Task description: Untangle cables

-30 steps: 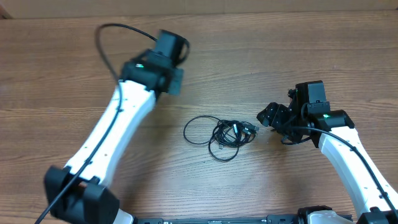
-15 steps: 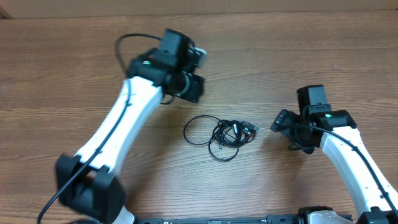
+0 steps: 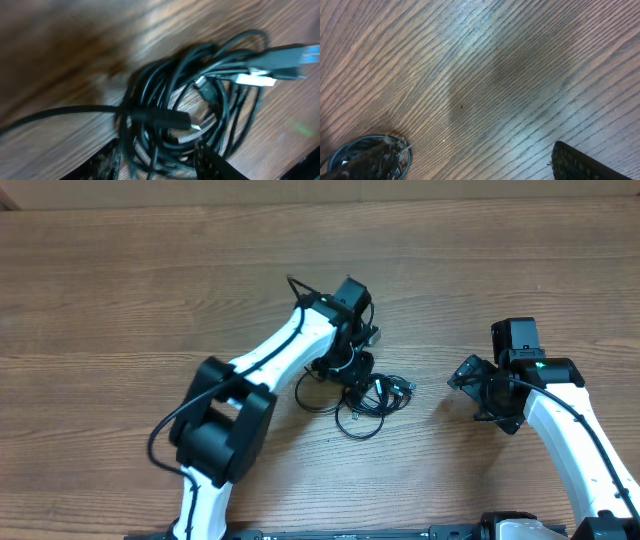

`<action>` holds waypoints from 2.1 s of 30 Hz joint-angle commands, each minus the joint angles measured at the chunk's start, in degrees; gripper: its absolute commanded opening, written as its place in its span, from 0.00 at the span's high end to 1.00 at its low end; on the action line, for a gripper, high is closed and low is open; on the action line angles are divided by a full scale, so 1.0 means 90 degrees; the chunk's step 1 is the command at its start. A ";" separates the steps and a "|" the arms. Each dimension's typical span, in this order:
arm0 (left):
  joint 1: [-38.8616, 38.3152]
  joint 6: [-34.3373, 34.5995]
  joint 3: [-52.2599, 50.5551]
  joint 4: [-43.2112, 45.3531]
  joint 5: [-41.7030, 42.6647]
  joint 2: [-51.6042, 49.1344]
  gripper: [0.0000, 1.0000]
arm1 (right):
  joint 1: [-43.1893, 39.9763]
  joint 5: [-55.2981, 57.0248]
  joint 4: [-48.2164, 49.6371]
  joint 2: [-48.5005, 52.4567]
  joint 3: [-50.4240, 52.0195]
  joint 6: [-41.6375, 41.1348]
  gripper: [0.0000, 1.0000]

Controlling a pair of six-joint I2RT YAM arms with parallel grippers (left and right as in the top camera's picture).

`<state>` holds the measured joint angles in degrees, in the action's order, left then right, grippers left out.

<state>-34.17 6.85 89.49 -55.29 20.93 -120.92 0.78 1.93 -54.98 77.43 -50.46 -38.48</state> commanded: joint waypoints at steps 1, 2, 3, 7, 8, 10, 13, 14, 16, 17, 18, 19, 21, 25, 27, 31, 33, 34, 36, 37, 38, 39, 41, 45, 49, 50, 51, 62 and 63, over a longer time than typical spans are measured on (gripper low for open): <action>0.0002 0.0389 -0.0027 -0.0022 0.0493 -0.0272 0.55 | -0.0022 0.0112 0.0027 -0.0017 -0.0046 -0.0053 0.05; 0.0002 0.0389 -0.0027 -0.0034 0.0493 -0.0282 0.56 | -0.0022 0.0112 0.0027 -0.0017 -0.0044 -0.0053 0.05; 0.0019 0.0389 -0.0027 -0.0044 0.0491 -0.0282 0.58 | -0.0022 0.0109 0.0024 -0.0017 -0.0046 -0.0053 0.05; 0.0090 0.0384 -0.0027 -0.0061 0.0486 -0.0277 0.96 | -0.0022 0.0109 0.0017 -0.0017 -0.0044 -0.0056 0.05; 0.0121 0.0381 -0.0022 -0.0083 0.0476 -0.0270 0.96 | -0.0022 0.0109 0.0017 -0.0017 -0.0046 -0.0053 0.05; 0.0226 0.0289 0.0022 -0.0180 0.0440 -0.0223 0.96 | -0.0022 0.0107 0.0017 -0.0017 -0.0044 -0.0056 0.05; 0.0561 -0.0024 0.0228 -0.0401 0.0444 -0.0104 0.96 | -0.0022 -0.0041 0.0097 -0.0017 -0.0044 0.0002 0.00; 0.0714 -0.0182 0.0355 -0.0520 0.0447 -0.0032 0.96 | -0.0015 -0.0262 0.0206 -0.0017 -0.0046 0.0172 0.00; 0.0979 -0.0585 0.0670 -0.0763 0.0471 0.0112 0.96 | -0.0005 -0.1188 0.0510 -0.0017 -0.0046 0.0988 0.00; 0.1090 -0.0780 0.0850 -0.0894 0.0474 0.0192 0.96 | -0.0005 -0.1875 0.0680 -0.0017 -0.0044 0.1520 0.00; 0.1202 -0.1005 0.1076 -0.1044 0.0483 0.0287 0.96 | -0.0005 -0.2421 0.0797 -0.0017 -0.0044 0.1892 0.00; 0.1282 -0.1224 0.1275 -0.1173 0.0539 0.0372 0.96 | -0.0002 -0.2875 0.0899 -0.0017 -0.0044 0.2147 0.00; 0.1416 -0.1756 0.1724 -0.1472 0.0838 0.0566 0.96 | 0.0027 -0.3538 0.1078 -0.0017 -0.0046 0.2463 0.00; 0.1462 -0.2387 0.2261 -0.1875 0.1268 0.0928 0.96 | 0.0328 -0.4180 0.1469 -0.0017 -0.0046 0.2880 0.02; 0.1460 -0.2414 0.2295 -0.1931 0.1285 0.1098 0.96 | 0.0583 -0.4260 0.1707 -0.0017 -0.0044 0.3007 0.05; 0.1455 -0.2509 0.2295 -0.2237 0.1307 0.1205 0.96 | 0.1066 -0.4170 0.2229 -0.0017 -0.0044 0.3002 0.11; 0.1455 -0.2630 0.2273 -0.2460 0.1304 0.1197 0.96 | 0.1246 -0.3815 0.2472 -0.0017 -0.0046 0.3002 0.17; 0.1455 -0.2674 0.2263 -0.2548 0.1299 0.1197 0.96 | 0.1311 -0.3558 0.2548 -0.0017 -0.0046 0.3002 0.18; 0.1455 -0.2773 0.2263 -0.2715 0.1299 0.1197 0.96 | 0.1416 -0.3050 0.2637 -0.0017 -0.0044 0.2999 0.19; 0.1455 -0.2790 0.2263 -0.2773 0.1297 0.1197 0.96 | 0.1457 -0.2873 0.2681 -0.0017 -0.0046 0.3004 0.19; 0.1457 -0.2790 0.2263 -0.2812 0.1297 0.1197 0.96 | 0.1479 -0.2837 0.2725 -0.0017 -0.0044 0.3007 0.19; 0.1455 -0.2790 0.2263 -0.2849 0.1297 0.1197 0.96 | 0.1491 -0.2854 0.2769 -0.0017 -0.0044 0.3062 0.20; 0.1455 -0.2790 0.2263 -0.2900 0.1307 0.1197 0.96 | 0.1530 -0.3157 0.2878 -0.0017 -0.0044 0.3327 0.21; 0.1404 -0.2790 0.2263 -0.2997 0.1309 0.1197 0.96 | 0.1678 -0.3857 0.3062 -0.0017 -0.0046 0.4036 0.21; 0.1333 -0.2844 0.2263 -0.3026 0.1311 0.1197 0.96 | 0.1814 -0.3869 0.3130 -0.0017 -0.0046 0.4335 0.23; 0.1321 -0.2866 0.2263 -0.3036 0.1324 0.1197 0.96 | 0.1819 -0.3874 0.3155 -0.0017 -0.0044 0.4335 0.25; 0.1314 -0.2878 0.2263 -0.3043 0.1341 0.1197 0.95 | 0.1819 -0.3878 0.3179 -0.0017 -0.0044 0.4333 0.28; 0.1287 -0.3242 0.2263 -0.3092 0.1758 0.1197 0.96 | 0.1819 -0.3980 0.3296 -0.0017 -0.0046 0.4328 0.55; 0.1287 -0.3364 0.2263 -0.3113 0.1877 0.1197 0.96 | 0.1819 -0.4039 0.3313 -0.0017 -0.0044 0.4328 0.55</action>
<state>-22.15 -19.42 109.75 -82.96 32.84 -110.00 16.97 -32.99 -25.58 77.43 -50.46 -0.14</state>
